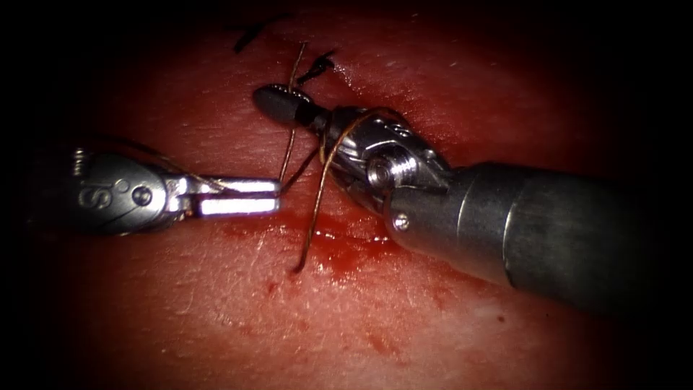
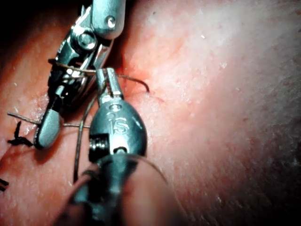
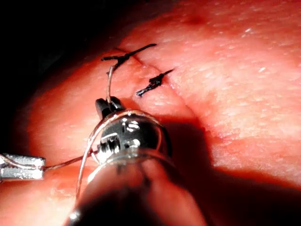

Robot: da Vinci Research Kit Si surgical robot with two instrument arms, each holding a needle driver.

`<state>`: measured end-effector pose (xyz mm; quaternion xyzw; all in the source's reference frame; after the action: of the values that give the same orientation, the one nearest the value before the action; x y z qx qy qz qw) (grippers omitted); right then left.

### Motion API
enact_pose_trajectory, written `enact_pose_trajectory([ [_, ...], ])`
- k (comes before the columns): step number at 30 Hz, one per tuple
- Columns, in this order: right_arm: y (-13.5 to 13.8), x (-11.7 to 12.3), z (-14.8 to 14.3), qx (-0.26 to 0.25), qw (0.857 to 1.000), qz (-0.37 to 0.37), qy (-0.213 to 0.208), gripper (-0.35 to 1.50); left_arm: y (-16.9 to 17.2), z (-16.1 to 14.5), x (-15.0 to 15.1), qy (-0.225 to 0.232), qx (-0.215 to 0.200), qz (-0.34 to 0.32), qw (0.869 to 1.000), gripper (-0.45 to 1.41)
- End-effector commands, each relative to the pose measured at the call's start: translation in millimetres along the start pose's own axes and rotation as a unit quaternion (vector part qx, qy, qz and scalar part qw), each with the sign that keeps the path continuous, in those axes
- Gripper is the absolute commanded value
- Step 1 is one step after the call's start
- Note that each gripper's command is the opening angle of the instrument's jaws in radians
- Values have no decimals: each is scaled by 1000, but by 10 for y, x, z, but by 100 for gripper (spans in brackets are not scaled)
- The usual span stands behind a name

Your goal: Wound Closure

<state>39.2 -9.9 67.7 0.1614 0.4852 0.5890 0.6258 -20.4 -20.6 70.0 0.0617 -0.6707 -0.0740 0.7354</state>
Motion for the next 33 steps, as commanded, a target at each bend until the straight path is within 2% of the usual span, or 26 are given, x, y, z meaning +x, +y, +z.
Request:
enact_pose_trajectory([
  [1,-4,-2,2,3,1000,-17,9,-35,3,4,4,2,-3,0,1000,-45],
  [2,-8,-4,-7,3,999,-38,23,-35,9,-5,3,6,-9,-2,1000,-45],
  [5,-12,-5,-15,3,998,-53,28,-35,19,-15,1,13,-21,-5,1000,-45],
  [9,-24,-6,-33,10,992,-114,47,-35,64,-45,1,39,-58,-21,997,-45],
  [11,-32,-10,-39,12,989,-135,56,-35,89,-59,6,51,-76,-48,995,-45],
  [13,-37,-12,-41,15,987,-149,58,-35,96,-64,10,53,-82,-58,994,-45],
  [14,-45,-15,-45,16,983,-166,70,-35,115,-73,19,77,-93,-72,990,-45],
  [15,-45,-15,-45,16,983,-166,70,-35,115,-73,19,77,-93,-72,990,-45],
  [16,-54,-19,-50,17,979,-186,88,-35,127,-79,27,91,-101,-91,986,-45],
  [19,-63,-25,-54,17,978,-188,90,-35,142,-85,35,108,-108,-102,983,-45],
  [24,-80,-45,-60,16,976,-199,81,-35,195,-94,41,118,-128,-111,978,-45],
  [29,-79,-55,-66,18,975,-208,75,-35,222,-91,41,121,-136,-116,977,-45],
  [33,-74,-72,-77,22,974,-216,71,-35,254,-79,34,110,-143,-84,980,-45],
])
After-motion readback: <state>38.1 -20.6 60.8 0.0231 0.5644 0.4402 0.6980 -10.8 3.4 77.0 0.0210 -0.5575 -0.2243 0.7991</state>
